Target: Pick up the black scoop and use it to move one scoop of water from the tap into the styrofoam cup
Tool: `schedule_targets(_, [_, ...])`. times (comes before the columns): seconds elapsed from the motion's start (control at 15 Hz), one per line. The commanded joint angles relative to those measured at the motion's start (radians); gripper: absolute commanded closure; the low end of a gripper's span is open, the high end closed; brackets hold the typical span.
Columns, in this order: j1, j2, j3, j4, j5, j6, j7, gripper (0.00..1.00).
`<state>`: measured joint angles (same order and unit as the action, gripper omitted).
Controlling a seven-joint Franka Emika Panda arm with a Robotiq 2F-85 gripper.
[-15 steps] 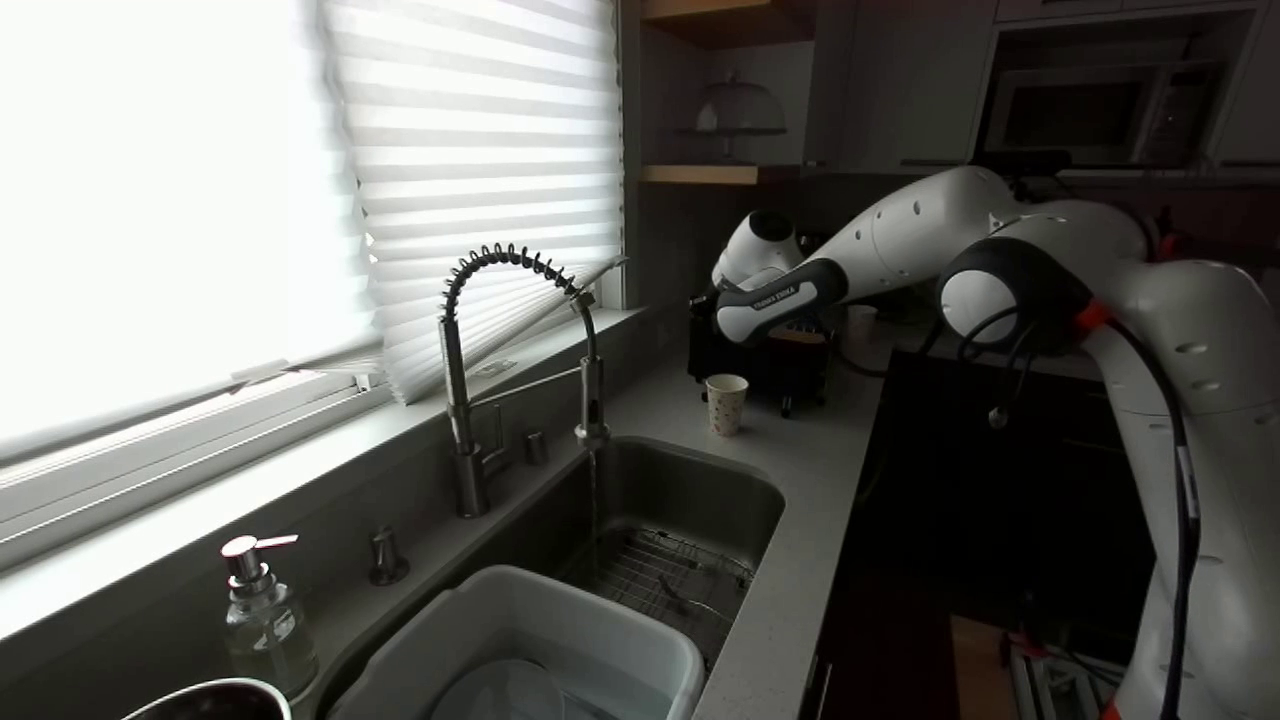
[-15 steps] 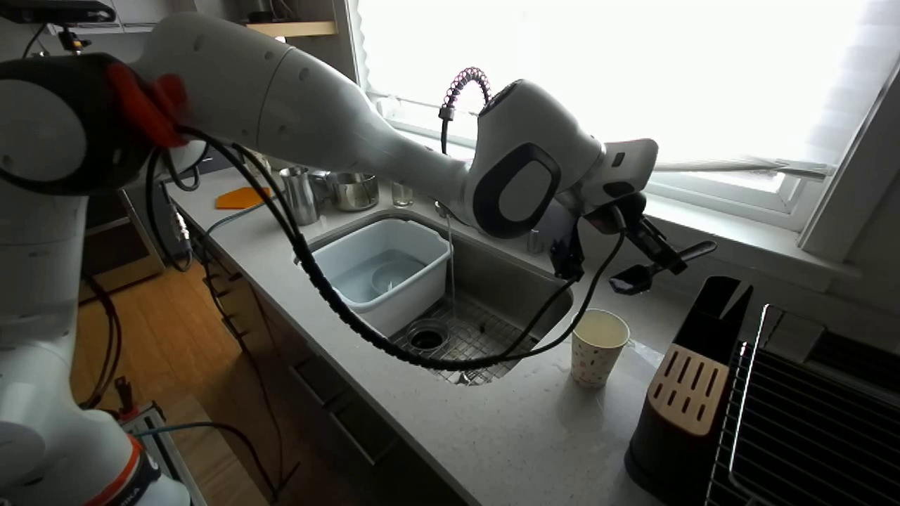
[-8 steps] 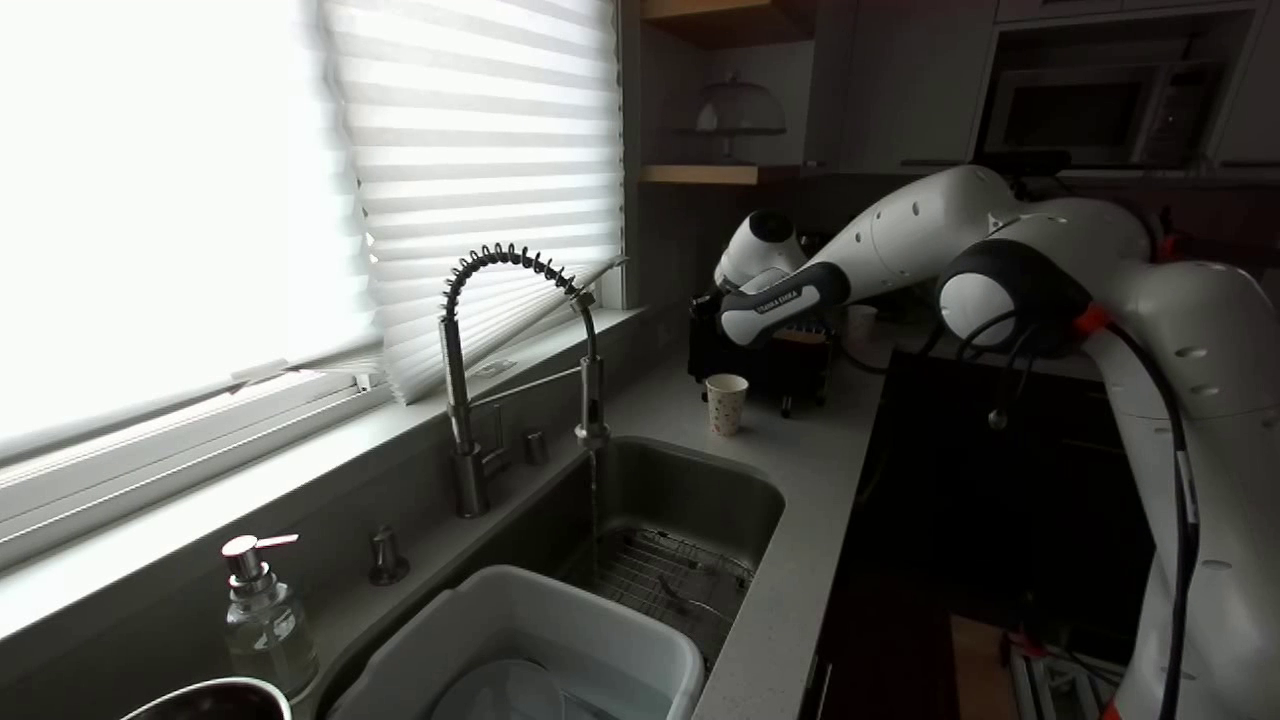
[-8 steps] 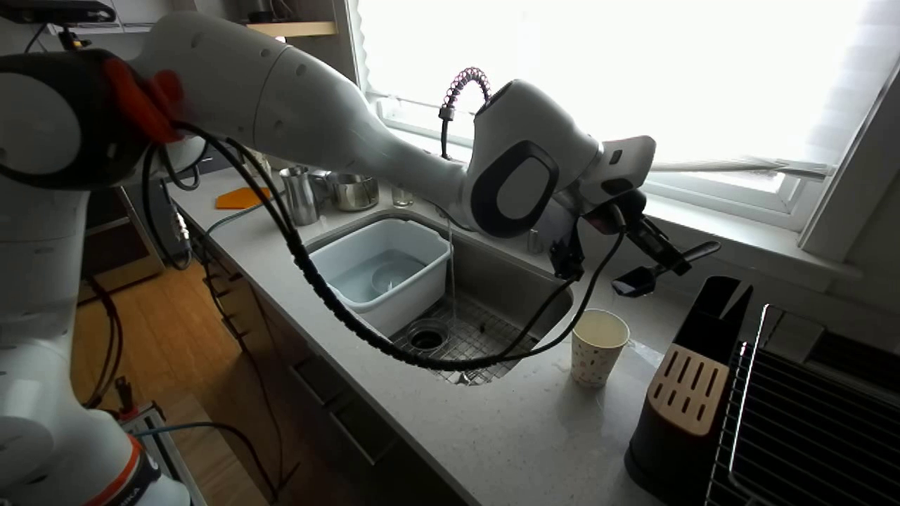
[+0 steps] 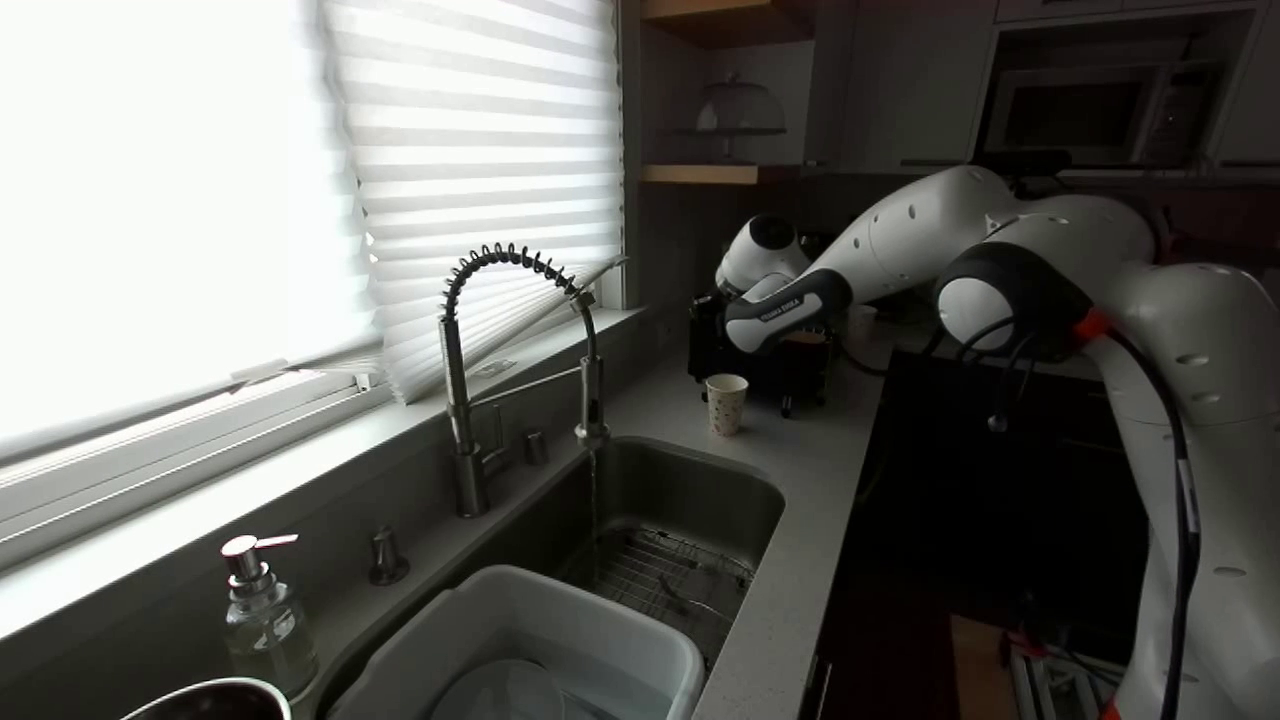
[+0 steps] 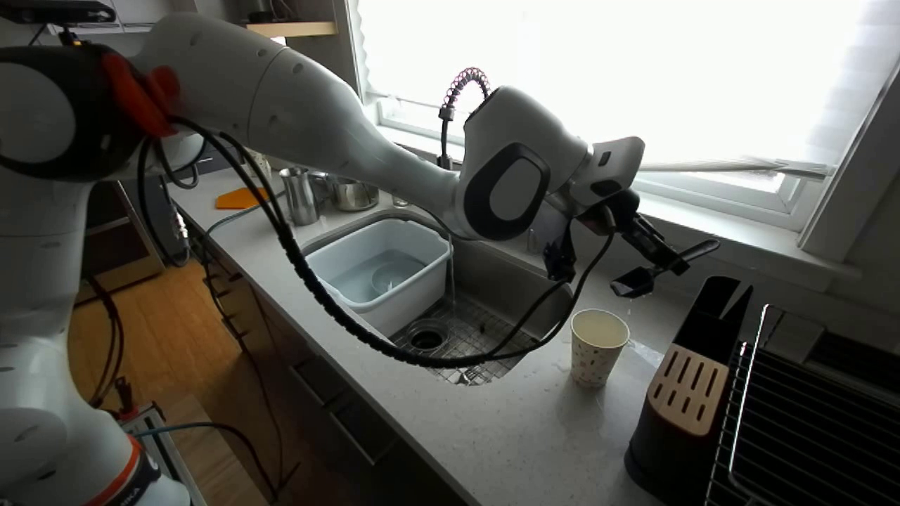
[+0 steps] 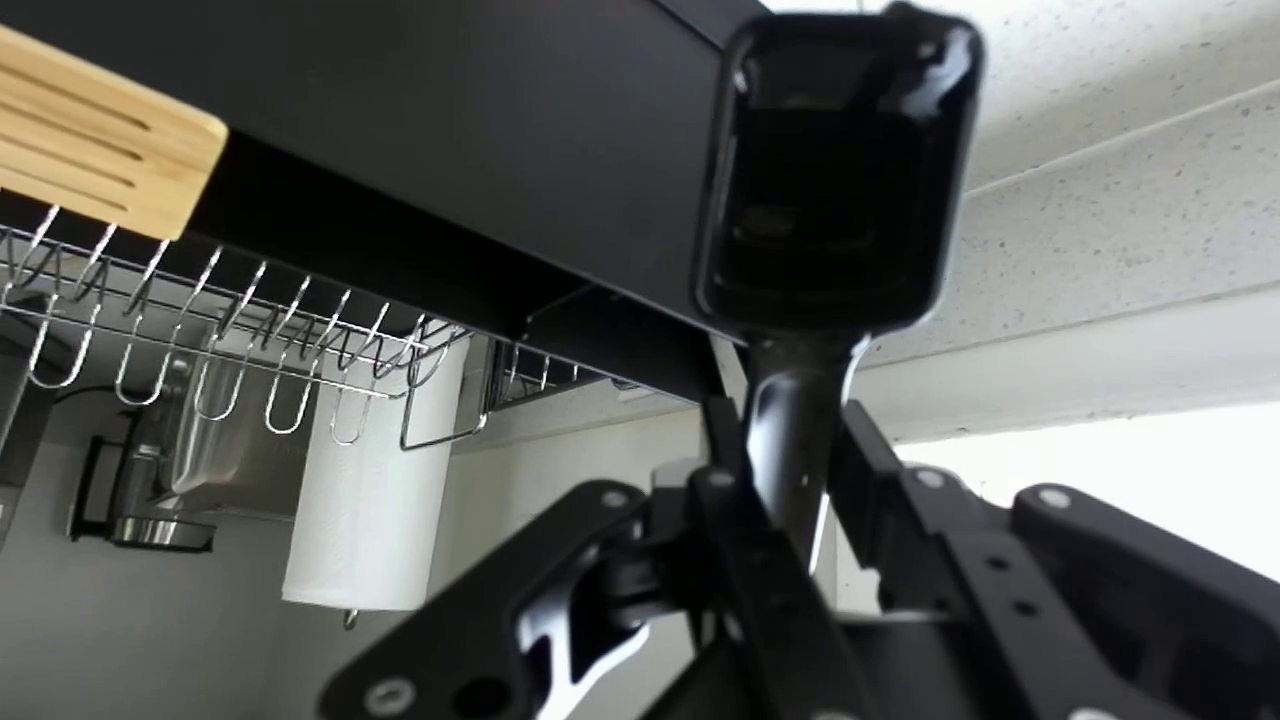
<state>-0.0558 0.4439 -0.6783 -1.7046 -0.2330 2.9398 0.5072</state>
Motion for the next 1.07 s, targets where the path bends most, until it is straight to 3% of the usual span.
schedule_targets(0.0, [0.068, 0.001, -0.079, -0.05, -0.044, 0.04, 0.065, 0.94])
schedule_targets(1.0, [0.314, 0.033, -0.342, -0.137, -0.068, 0.069, 0.191, 0.94])
